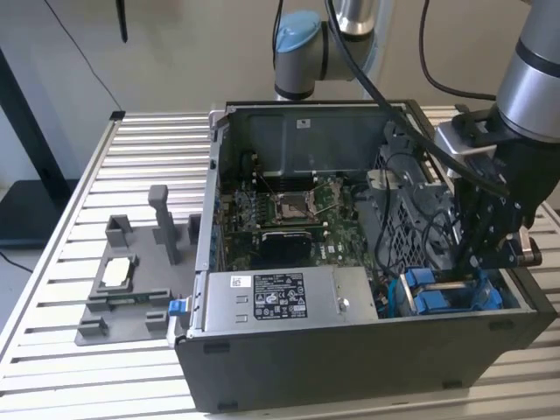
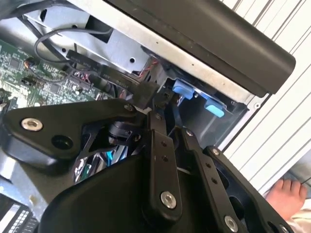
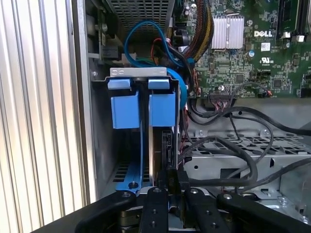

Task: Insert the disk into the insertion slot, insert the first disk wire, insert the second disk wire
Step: 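Insert the first disk wire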

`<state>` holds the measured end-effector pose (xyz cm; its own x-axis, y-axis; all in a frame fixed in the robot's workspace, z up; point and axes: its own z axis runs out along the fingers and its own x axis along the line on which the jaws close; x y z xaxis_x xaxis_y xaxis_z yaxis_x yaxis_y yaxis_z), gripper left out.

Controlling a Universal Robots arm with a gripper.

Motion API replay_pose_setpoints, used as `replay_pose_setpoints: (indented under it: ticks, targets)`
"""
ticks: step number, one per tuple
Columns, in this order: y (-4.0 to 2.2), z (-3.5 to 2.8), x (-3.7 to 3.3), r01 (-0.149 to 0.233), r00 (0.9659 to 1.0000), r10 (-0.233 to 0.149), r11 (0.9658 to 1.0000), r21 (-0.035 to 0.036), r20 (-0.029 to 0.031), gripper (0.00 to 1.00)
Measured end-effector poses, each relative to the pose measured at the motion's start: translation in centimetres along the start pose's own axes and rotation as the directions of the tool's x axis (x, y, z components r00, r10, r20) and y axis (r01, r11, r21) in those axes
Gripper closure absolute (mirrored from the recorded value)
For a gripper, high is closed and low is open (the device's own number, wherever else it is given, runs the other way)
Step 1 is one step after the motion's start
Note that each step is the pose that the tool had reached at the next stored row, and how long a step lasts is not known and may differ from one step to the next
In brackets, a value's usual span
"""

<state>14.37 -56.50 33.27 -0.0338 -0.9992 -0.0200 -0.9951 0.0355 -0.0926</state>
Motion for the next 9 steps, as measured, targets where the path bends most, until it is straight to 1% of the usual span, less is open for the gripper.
replay_pose_setpoints:
  ticks: [2,4,8,9]
  targets:
    - [0.03,0.25,0.00,0.000,1.0000,0.000,1.0000,0.0000,0.0000,0.81]
    - [0.04,0.31,0.00,0.000,1.0000,0.000,1.0000,-0.0001,-0.0003,0.81]
    - [0.04,0.32,0.00,0.000,1.0000,0.000,1.0000,0.0000,-0.0047,0.81]
    - [0.05,0.34,0.01,0.000,1.0000,0.000,1.0000,-0.0002,-0.0055,0.79]
